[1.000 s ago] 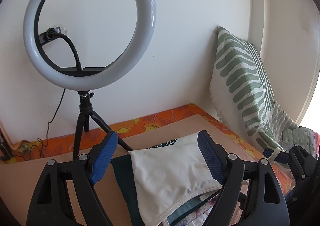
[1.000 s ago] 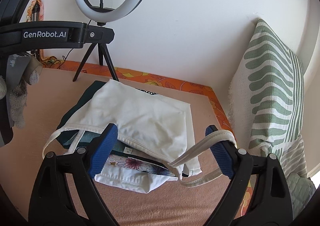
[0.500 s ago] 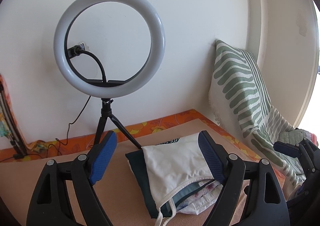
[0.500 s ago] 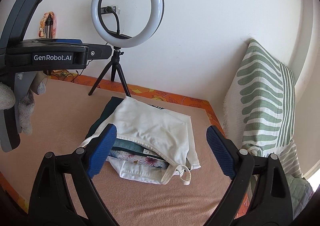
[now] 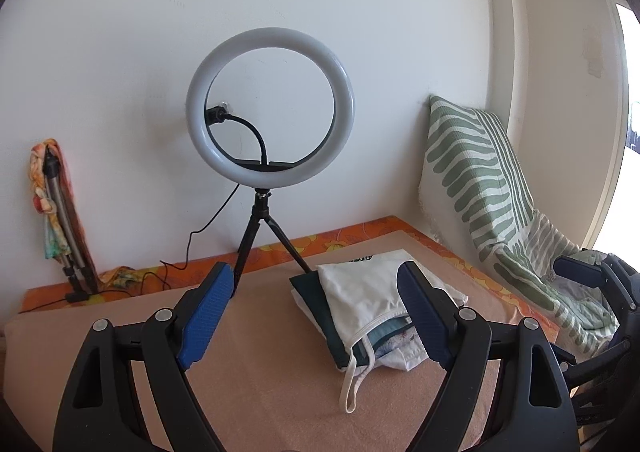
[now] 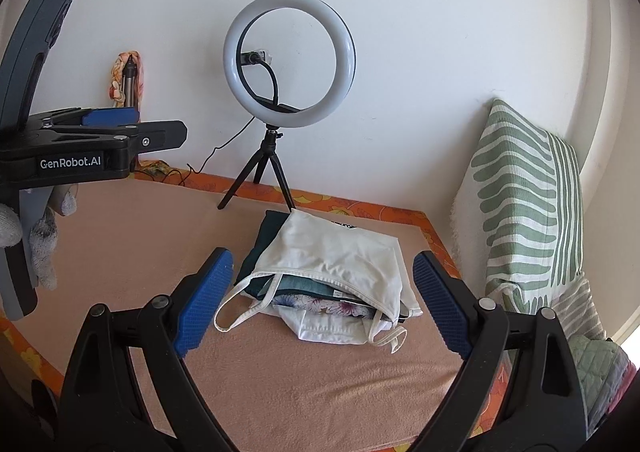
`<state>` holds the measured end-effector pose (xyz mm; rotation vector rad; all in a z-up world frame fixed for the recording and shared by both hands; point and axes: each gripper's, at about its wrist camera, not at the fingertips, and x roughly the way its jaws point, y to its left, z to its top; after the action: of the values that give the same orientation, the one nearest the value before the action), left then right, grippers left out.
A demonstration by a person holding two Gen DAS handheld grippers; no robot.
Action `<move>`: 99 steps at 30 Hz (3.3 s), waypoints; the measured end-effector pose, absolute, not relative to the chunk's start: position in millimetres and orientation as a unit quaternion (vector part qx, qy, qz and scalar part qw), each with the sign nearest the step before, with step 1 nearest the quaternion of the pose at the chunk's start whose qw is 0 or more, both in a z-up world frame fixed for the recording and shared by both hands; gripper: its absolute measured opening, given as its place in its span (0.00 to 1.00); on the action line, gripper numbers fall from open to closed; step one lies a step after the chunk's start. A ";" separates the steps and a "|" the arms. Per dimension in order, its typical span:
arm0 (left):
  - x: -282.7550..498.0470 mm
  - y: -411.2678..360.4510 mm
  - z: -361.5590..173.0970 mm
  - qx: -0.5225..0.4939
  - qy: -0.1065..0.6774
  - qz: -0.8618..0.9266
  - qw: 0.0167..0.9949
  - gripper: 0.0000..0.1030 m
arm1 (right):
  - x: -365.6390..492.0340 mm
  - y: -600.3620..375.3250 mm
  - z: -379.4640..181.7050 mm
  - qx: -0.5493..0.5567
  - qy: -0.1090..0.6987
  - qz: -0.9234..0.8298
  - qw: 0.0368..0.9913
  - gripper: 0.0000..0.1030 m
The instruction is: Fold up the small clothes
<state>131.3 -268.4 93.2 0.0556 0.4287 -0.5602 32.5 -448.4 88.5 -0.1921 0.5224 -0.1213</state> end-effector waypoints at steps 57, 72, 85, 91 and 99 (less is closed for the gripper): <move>28.8 -136.7 18.6 0.065 0.220 -0.226 0.947 0.99 | 6.9 -384.5 28.7 -0.006 0.234 -0.077 0.969 1.00; 24.0 -136.0 21.6 0.063 0.213 -0.228 0.948 0.99 | 7.5 -384.3 27.5 -0.007 0.235 -0.075 0.969 1.00; 21.8 -136.7 22.3 0.066 0.211 -0.229 0.948 0.99 | 7.5 -383.8 26.2 -0.008 0.236 -0.072 0.969 1.00; 21.4 -137.0 22.2 0.066 0.213 -0.232 0.947 0.99 | 7.8 -383.6 26.3 -0.008 0.236 -0.072 0.969 1.00; 20.7 -136.9 22.6 0.064 0.213 -0.234 0.946 0.99 | 8.0 -383.0 25.9 -0.008 0.236 -0.071 0.969 1.00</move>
<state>20.7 -136.9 22.6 0.1305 0.4340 -0.4768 8.0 -383.0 25.9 -0.0165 0.4778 -0.1440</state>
